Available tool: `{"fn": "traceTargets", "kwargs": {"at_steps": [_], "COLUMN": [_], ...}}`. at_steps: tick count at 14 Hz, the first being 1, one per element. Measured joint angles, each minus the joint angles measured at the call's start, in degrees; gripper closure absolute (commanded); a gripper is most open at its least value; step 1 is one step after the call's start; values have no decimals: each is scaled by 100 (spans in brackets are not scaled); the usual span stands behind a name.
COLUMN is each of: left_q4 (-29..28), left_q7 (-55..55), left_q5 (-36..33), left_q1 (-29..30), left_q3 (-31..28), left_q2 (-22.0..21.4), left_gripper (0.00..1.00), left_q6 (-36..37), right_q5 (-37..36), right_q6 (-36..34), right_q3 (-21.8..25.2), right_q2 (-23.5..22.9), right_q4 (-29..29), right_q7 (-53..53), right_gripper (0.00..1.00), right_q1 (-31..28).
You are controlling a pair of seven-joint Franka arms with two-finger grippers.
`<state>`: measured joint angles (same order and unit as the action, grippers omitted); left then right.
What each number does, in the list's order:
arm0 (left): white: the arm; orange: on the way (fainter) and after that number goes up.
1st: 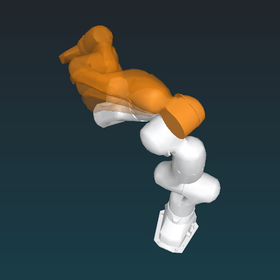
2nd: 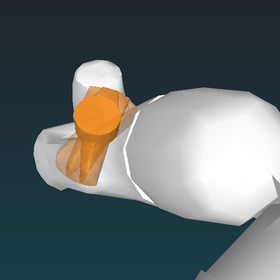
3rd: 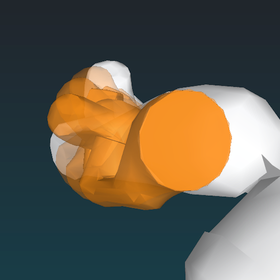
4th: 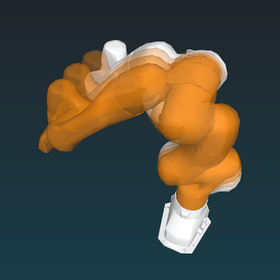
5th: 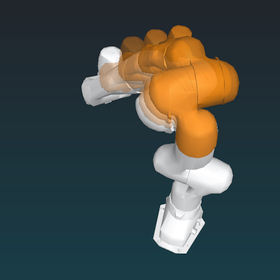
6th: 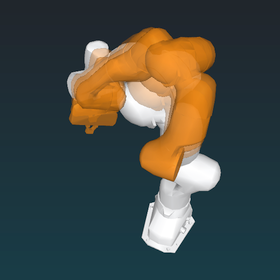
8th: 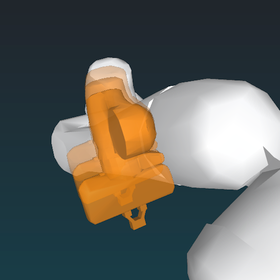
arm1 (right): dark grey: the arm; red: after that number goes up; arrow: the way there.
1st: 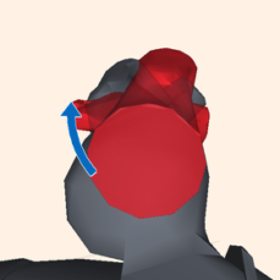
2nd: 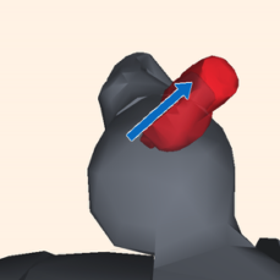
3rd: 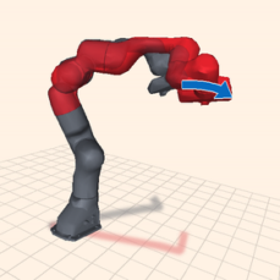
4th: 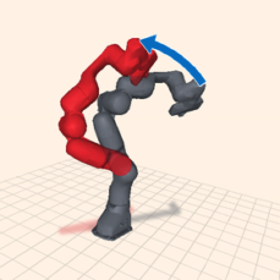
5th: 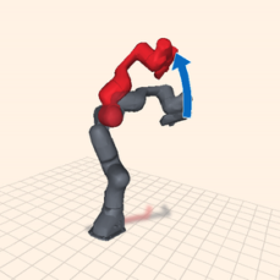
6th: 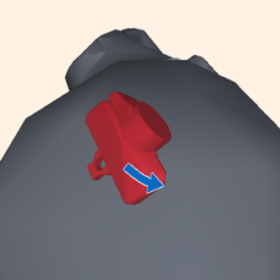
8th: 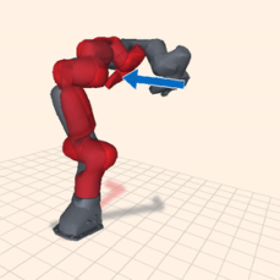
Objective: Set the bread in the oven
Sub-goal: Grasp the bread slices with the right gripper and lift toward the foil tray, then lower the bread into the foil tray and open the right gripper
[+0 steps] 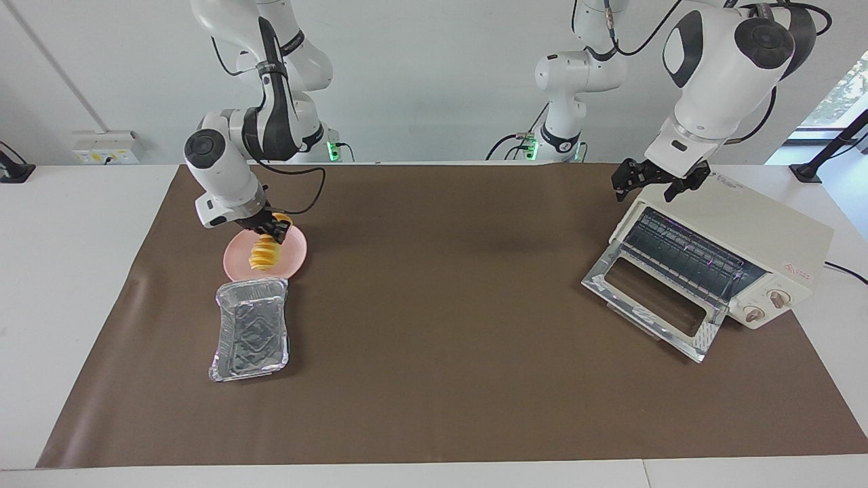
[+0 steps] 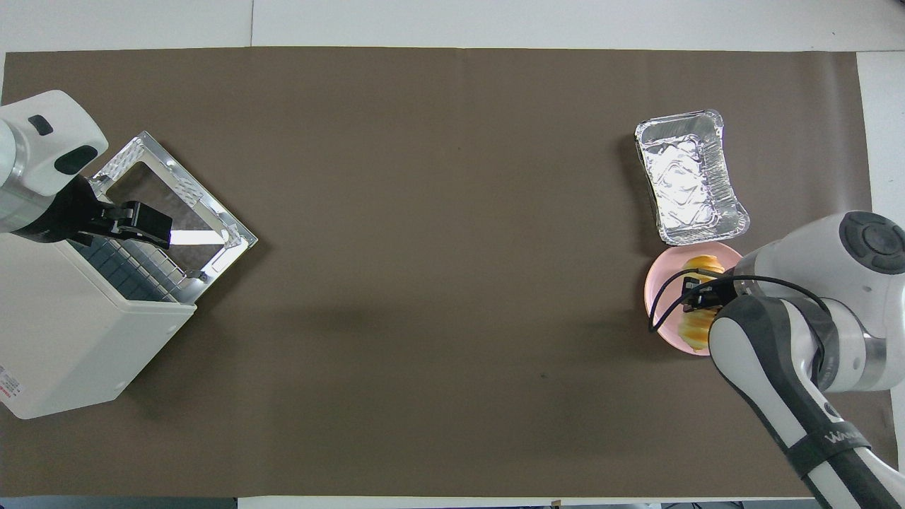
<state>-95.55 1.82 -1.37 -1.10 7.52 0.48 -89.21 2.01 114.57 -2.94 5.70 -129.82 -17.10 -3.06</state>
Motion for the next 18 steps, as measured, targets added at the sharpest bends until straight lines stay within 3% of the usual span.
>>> {"fn": "traceTargets", "kwargs": {"at_steps": [3, 6, 14, 18], "left_q4": [0, 0, 0, 0], "left_q7": [0, 0, 0, 0], "left_q5": [0, 0, 0, 0], "left_q1": [0, 0, 0, 0], "left_q3": [0, 0, 0, 0], "left_q2": [0, 0, 0, 0], "left_gripper": [0, 0, 0, 0], "left_q6": [0, 0, 0, 0], "right_q5": [1, 1, -1, -2], "right_q6": [-285, -259, 422, 906], "right_q3": [4, 42, 55, 41], "right_q2": [19, -261, -1916, -2550], "right_q4": [496, 1036, 2475, 2794], "right_q7": [216, 793, 1698, 1753], "right_gripper": [55, 50, 50, 50], "right_q1": [-12, -117, -315, -233]}}
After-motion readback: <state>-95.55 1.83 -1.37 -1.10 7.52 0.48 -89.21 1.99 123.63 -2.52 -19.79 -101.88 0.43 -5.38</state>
